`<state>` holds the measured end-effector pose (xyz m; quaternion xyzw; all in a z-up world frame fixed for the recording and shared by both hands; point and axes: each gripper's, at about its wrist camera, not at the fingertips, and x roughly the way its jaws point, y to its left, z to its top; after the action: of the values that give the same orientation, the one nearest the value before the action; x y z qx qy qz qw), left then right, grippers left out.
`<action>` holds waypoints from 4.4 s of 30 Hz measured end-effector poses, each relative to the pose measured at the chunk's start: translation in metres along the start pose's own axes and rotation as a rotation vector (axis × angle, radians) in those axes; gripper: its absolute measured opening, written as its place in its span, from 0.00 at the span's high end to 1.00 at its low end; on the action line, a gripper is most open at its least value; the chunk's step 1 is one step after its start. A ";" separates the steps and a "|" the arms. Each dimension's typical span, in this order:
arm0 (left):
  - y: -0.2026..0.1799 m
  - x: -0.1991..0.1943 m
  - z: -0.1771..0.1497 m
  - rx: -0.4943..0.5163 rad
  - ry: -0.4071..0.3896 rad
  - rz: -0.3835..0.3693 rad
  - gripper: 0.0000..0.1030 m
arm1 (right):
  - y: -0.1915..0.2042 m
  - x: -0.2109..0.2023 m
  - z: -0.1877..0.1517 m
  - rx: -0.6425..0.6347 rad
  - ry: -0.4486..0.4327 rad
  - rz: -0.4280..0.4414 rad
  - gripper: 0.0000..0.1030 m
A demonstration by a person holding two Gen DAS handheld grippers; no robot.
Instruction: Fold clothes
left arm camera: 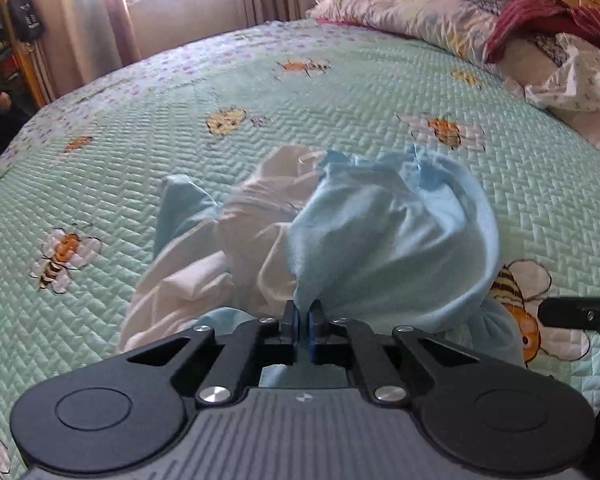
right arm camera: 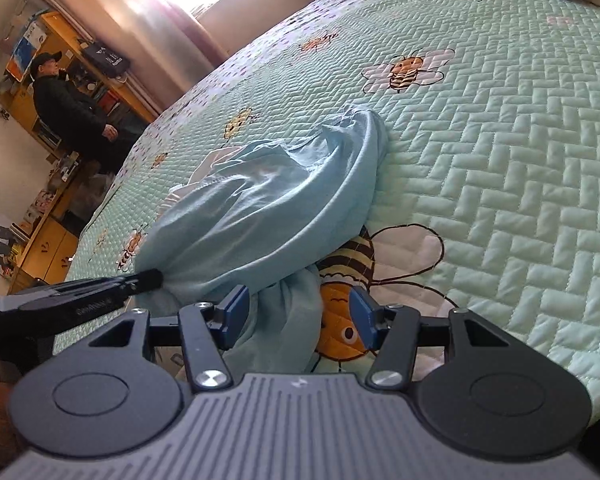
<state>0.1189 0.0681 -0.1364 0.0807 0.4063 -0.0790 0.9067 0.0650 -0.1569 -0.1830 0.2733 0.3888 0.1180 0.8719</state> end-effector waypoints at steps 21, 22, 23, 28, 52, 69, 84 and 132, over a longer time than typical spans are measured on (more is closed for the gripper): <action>0.215 -0.135 -0.121 -0.659 -0.177 0.188 0.98 | 0.026 0.031 -0.005 -0.122 0.054 -0.014 0.44; 0.212 -0.131 -0.124 -0.656 -0.165 0.168 0.98 | 0.029 0.034 -0.003 -0.131 0.045 -0.023 0.44; 0.208 -0.129 -0.125 -0.644 -0.157 0.153 0.98 | 0.029 0.036 0.001 -0.125 0.029 -0.035 0.44; 0.186 -0.121 -0.129 -0.593 -0.138 0.078 0.93 | 0.022 0.052 0.032 -0.029 -0.051 -0.074 0.32; 0.203 -0.112 -0.152 -0.700 -0.101 0.028 0.80 | 0.166 0.020 -0.031 -0.607 0.411 0.588 0.83; 0.139 -0.022 -0.108 -0.446 0.012 -0.059 0.66 | 0.046 0.037 -0.003 -0.066 0.209 0.319 0.47; 0.114 -0.018 -0.110 -0.347 -0.015 -0.079 0.97 | 0.024 0.049 -0.013 0.008 0.226 0.269 0.45; 0.110 -0.075 -0.170 -0.363 0.011 -0.315 0.95 | 0.148 0.100 -0.071 -0.415 0.437 0.413 0.50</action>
<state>-0.0310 0.2172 -0.1828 -0.1476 0.4262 -0.1444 0.8807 0.0801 0.0338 -0.1992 0.1316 0.4702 0.4234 0.7631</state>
